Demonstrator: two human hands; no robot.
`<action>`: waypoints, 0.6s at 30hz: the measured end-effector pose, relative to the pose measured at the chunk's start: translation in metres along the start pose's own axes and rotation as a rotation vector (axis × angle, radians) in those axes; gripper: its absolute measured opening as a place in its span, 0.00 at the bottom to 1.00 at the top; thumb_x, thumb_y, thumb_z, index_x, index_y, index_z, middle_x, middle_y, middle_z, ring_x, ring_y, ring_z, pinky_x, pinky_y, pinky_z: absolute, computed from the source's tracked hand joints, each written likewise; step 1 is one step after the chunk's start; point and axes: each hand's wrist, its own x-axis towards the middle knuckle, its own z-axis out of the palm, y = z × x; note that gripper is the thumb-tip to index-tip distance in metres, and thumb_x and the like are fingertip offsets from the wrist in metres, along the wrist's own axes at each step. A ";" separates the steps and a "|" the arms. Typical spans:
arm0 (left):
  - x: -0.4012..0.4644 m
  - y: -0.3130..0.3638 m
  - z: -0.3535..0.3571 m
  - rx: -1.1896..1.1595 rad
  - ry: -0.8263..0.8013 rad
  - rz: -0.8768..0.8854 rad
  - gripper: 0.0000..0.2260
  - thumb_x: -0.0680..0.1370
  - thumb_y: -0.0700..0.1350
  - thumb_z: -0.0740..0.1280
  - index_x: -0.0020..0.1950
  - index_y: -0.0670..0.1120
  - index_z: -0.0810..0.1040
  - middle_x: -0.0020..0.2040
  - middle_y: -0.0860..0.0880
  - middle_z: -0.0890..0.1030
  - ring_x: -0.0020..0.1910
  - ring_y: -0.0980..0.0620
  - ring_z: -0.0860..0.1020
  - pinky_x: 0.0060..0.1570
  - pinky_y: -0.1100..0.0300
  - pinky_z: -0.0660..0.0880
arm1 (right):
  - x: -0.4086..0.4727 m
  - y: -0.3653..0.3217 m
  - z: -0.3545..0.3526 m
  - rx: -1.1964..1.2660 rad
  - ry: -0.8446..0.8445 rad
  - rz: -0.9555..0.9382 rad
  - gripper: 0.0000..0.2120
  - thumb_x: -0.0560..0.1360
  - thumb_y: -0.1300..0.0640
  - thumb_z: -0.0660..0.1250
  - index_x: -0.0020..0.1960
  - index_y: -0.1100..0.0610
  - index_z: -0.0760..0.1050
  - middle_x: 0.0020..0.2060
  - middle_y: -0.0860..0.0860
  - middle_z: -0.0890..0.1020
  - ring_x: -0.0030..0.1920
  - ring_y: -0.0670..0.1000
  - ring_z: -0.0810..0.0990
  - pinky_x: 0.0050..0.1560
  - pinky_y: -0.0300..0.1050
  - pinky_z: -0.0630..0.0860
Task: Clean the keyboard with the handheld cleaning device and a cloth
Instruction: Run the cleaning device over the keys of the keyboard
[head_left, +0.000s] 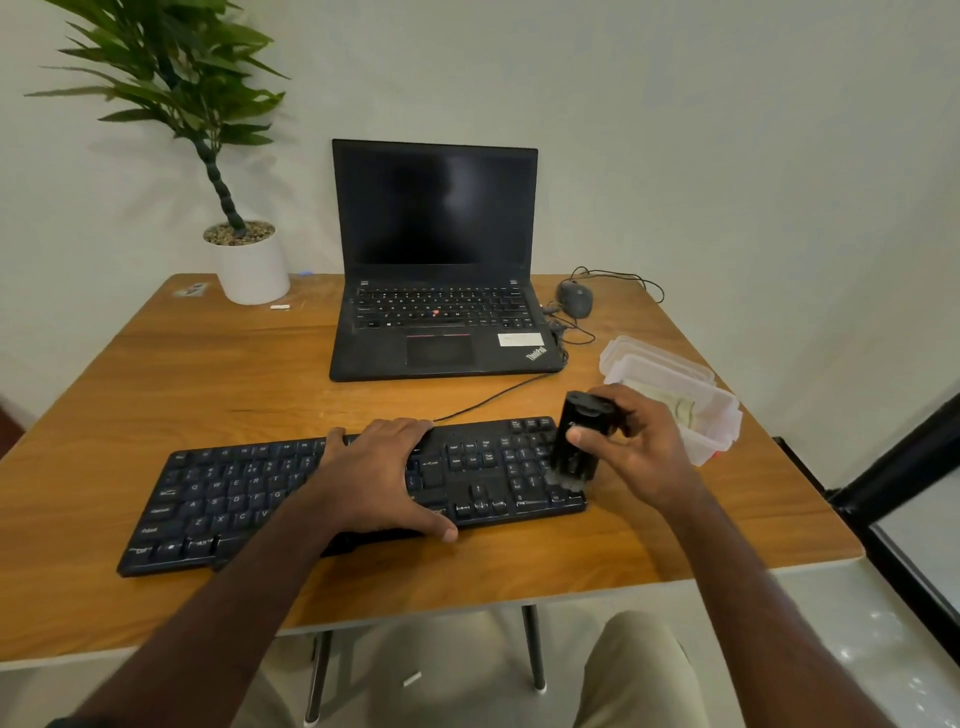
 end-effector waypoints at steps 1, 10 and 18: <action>0.000 0.000 0.000 -0.003 0.004 0.001 0.61 0.54 0.82 0.67 0.80 0.57 0.53 0.79 0.58 0.60 0.77 0.55 0.58 0.74 0.36 0.50 | 0.001 0.001 -0.008 -0.033 0.029 -0.010 0.17 0.71 0.48 0.75 0.54 0.58 0.81 0.44 0.49 0.84 0.45 0.51 0.81 0.44 0.41 0.77; 0.001 -0.001 0.001 0.011 0.003 0.004 0.61 0.54 0.82 0.66 0.80 0.57 0.52 0.79 0.57 0.59 0.77 0.54 0.57 0.74 0.36 0.49 | -0.008 0.001 0.008 -0.062 0.132 -0.025 0.11 0.72 0.55 0.76 0.51 0.57 0.79 0.41 0.46 0.81 0.42 0.47 0.79 0.43 0.33 0.73; 0.001 -0.001 0.001 0.015 0.003 0.001 0.61 0.54 0.82 0.67 0.80 0.57 0.51 0.79 0.57 0.59 0.77 0.54 0.57 0.74 0.35 0.50 | -0.011 0.001 0.006 -0.047 0.206 -0.018 0.10 0.72 0.57 0.75 0.49 0.57 0.77 0.40 0.45 0.80 0.40 0.46 0.77 0.42 0.34 0.72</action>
